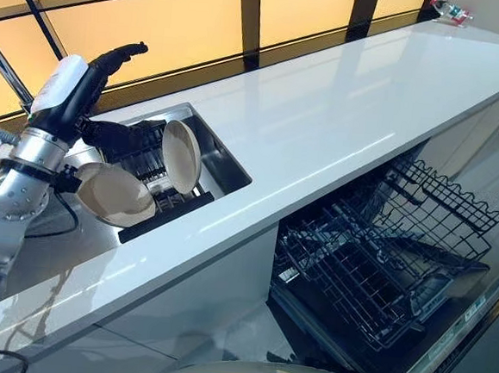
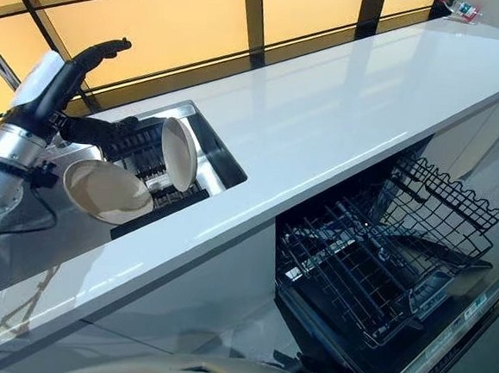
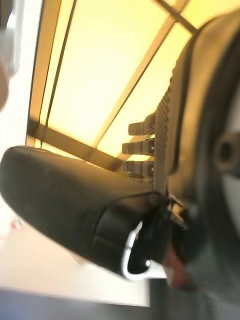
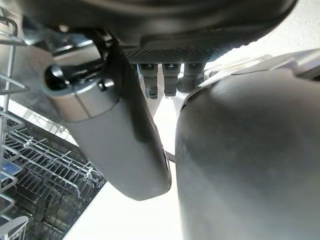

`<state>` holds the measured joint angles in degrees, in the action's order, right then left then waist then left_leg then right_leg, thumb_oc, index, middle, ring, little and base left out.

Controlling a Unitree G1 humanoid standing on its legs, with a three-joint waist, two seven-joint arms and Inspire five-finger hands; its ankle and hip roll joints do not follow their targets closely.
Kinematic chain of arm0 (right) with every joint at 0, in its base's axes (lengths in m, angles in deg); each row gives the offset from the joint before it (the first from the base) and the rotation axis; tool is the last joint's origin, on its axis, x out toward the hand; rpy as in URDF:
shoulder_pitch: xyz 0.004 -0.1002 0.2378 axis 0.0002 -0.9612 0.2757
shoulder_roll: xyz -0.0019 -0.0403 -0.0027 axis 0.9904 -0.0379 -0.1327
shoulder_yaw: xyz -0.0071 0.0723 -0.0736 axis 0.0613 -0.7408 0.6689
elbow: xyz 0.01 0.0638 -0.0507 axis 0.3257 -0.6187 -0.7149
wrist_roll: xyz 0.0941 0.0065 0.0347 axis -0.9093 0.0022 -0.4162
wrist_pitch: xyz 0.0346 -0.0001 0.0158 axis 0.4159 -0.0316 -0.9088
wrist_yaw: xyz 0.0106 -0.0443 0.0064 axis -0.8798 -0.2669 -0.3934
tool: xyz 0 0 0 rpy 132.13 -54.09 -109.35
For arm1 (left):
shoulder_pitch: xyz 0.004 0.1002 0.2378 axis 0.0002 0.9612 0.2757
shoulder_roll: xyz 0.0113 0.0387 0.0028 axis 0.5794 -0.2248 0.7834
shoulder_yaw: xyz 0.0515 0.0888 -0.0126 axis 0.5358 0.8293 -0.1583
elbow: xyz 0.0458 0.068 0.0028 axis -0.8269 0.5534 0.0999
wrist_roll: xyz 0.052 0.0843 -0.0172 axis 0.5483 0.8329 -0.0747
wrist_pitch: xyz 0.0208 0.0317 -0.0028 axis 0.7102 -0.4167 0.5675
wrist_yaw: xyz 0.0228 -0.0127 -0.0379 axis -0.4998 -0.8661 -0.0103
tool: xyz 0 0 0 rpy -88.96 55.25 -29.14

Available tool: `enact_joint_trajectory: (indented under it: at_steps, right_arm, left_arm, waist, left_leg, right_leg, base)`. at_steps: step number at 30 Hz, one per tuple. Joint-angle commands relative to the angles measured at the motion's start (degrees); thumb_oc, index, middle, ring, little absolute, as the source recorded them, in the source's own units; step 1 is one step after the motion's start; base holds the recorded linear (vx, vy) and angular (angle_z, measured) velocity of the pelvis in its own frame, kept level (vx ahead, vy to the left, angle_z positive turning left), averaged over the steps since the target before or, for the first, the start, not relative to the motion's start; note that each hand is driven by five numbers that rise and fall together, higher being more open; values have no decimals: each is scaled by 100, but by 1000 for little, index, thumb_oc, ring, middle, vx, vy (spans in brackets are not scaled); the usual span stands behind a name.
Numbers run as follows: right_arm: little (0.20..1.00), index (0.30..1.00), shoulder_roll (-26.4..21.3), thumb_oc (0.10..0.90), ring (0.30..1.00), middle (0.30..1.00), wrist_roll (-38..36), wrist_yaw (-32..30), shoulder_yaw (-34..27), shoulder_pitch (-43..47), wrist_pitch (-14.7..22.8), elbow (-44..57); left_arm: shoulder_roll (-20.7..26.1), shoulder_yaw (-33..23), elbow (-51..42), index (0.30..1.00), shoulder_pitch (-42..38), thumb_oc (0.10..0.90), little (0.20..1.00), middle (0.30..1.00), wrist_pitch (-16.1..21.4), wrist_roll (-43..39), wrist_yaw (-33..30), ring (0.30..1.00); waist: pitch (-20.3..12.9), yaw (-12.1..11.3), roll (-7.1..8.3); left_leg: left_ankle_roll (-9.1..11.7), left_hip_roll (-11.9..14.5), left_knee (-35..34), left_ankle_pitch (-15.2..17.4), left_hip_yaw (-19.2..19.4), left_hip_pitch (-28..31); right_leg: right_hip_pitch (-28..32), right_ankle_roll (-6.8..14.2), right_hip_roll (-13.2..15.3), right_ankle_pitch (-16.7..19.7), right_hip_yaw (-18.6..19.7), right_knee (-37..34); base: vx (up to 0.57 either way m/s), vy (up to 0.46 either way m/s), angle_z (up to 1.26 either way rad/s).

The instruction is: Pick up plates and place into dishwasher.

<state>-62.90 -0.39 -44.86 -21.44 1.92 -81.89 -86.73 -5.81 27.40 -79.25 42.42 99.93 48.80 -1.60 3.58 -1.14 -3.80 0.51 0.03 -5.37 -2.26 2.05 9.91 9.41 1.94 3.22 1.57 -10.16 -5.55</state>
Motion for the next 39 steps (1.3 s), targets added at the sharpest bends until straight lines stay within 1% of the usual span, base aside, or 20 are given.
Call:
enact_joint_trajectory:
  at_steps: [1, 4, 5, 6, 8, 10, 13, 14, 18, 22, 23, 25, 26, 28, 32, 35, 39]
  right_arm:
    - [900, 900, 36, 800, 900, 900, 30, 351, -100, 326, 20, -157]
    - [900, 900, -26, 800, 900, 900, 95, 453, -184, 360, 55, -323]
    - [900, 900, -50, 800, 900, 900, 111, 464, -194, 361, 62, -358]
    - [900, 900, -88, 800, 900, 900, 148, 479, -222, 367, 82, -435]
    - [900, 900, -130, 800, 900, 900, 191, 499, -259, 363, 82, -485]
    - [900, 900, -172, 800, 900, 900, 217, 537, -308, 359, 83, -544]
    - [900, 900, -199, 800, 900, 900, 244, 561, -342, 346, 69, -561]
    - [900, 900, -210, 800, 900, 900, 252, 584, -360, 353, 65, -586]
    - [900, 900, -190, 800, 900, 900, 176, 635, -385, 352, 82, -647]
    - [900, 900, -181, 800, 900, 900, 233, 674, -421, 338, 110, -702]
    - [900, 900, -190, 800, 900, 900, 253, 678, -425, 352, 104, -721]
    - [900, 900, -201, 800, 900, 900, 258, 682, -429, 367, 106, -749]
    - [900, 900, -209, 800, 900, 900, 280, 679, -441, 388, 92, -765]
    - [900, 900, -225, 800, 900, 900, 280, 683, -457, 400, 93, -786]
    - [900, 900, -257, 800, 900, 900, 275, 713, -512, 407, 97, -822]
    - [900, 900, -269, 800, 900, 900, 261, 719, -526, 404, 91, -815]
    - [900, 900, -264, 800, 900, 900, 218, 704, -540, 399, 99, -817]
  left_arm:
    - [848, 61, 328, 900, -1464, 800, 900, 900, 138, 777, -325, 900]
    - [1225, 576, 625, 900, -2018, 800, 900, 900, 93, 1109, -155, 900]
    - [1283, 654, 666, 900, -2100, 800, 900, 900, 92, 1187, -130, 900]
    - [1388, 903, 756, 900, -2336, 800, 900, 900, 48, 1305, -69, 900]
    - [1497, 1119, 852, 900, -2578, 800, 900, 900, 50, 1401, 44, 900]
    - [1604, 1475, 958, 900, -2930, 800, 900, 900, 30, 1492, 183, 900]
    - [1682, 1742, 1049, 900, -3219, 800, 900, 900, 51, 1568, 360, 900]
    - [1699, 1926, 1104, 900, -3402, 800, 900, 900, 61, 1581, 462, 900]
    - [1679, 2333, 1207, 900, -3775, 800, 900, 900, 29, 1592, 651, 900]
    - [1621, 2566, 1278, 900, -3988, 800, 900, 900, -5, 1636, 989, 900]
    - [1586, 2639, 1298, 900, -4032, 800, 900, 900, -57, 1726, 1245, 900]
    - [1578, 2716, 1319, 900, -4082, 800, 900, 900, -81, 1818, 1470, 900]
    - [1554, 2777, 1355, 900, -4129, 800, 900, 900, -150, 1912, 1742, 900]
    - [1558, 2834, 1366, 900, -4170, 800, 900, 900, -150, 2018, 1901, 900]
    - [1613, 3016, 1386, 900, -4389, 800, 900, 900, -275, 2043, 2518, 900]
    - [1654, 3087, 1393, 900, -4473, 800, 900, 900, -333, 1996, 2768, 900]
    - [1665, 3129, 1414, 900, -4530, 800, 900, 900, -313, 2018, 2863, 900]
  waist:
    - [34, 243, -52]
    - [20, 304, -78]
    - [19, 324, -89]
    - [17, 354, -104]
    - [9, 391, -115]
    - [11, 423, -122]
    - [-1, 470, -132]
    - [-3, 486, -136]
    - [-4, 530, -147]
    - [-8, 569, -154]
    - [-2, 580, -163]
    - [6, 583, -174]
    - [13, 588, -178]
    - [23, 592, -187]
    - [38, 593, -201]
    - [47, 590, -206]
    - [69, 581, -204]
  left_leg:
    - [-261, -482, 37, 529, 13, 20]
    - [-271, -489, 37, 540, 66, 40]
    - [-273, -490, 37, 542, 75, 44]
    - [-277, -496, 37, 549, 91, 52]
    - [-278, -497, 37, 559, 116, 63]
    - [-287, -498, 37, 564, 146, 72]
    - [-293, -506, 37, 568, 174, 71]
    - [-296, -506, 37, 570, 186, 66]
    - [-322, -525, 37, 583, 207, 64]
    - [-340, -539, 37, 596, 241, 59]
    - [-350, -544, 37, 601, 254, 57]
    - [-358, -549, 37, 600, 261, 56]
    - [-367, -559, 37, 605, 264, 59]
    - [-376, -566, 37, 608, 262, 61]
    - [-393, -585, 37, 616, 253, 60]
    - [-397, -592, 37, 617, 248, 53]
    - [-404, -605, 37, 622, 230, 46]
  right_leg:
    - [90, 51, -402, -364, 60, 177]
    - [64, 77, -404, -347, 130, 202]
    - [60, 82, -404, -341, 143, 203]
    - [56, 94, -404, -324, 170, 192]
    - [56, 110, -405, -305, 201, 174]
    - [46, 124, -410, -282, 243, 173]
    - [30, 143, -414, -254, 295, 159]
    - [10, 155, -411, -243, 318, 164]
    - [-22, 182, -405, -212, 382, 164]
    - [-55, 208, -390, -189, 416, 162]
    - [-71, 218, -384, -183, 436, 169]
    - [-84, 226, -377, -178, 447, 177]
    - [-95, 233, -372, -170, 454, 184]
    - [-105, 242, -365, -163, 459, 192]
    - [-121, 268, -348, -146, 461, 195]
    - [-133, 280, -341, -132, 459, 193]
    - [-141, 294, -331, -113, 459, 184]
  base:
    - [42, 26, -4]
    - [44, 32, -6]
    - [49, 44, -8]
    - [41, 35, -6]
    - [48, 35, -7]
    - [55, 35, -8]
    - [49, 34, -9]
    - [38, 28, -12]
    - [47, 33, -14]
    - [46, 39, -8]
    - [37, 41, -10]
    - [30, 39, -10]
    - [28, 37, -8]
    - [23, 28, -5]
    - [13, 15, -1]
    - [0, 0, 0]
    - [0, 0, 0]
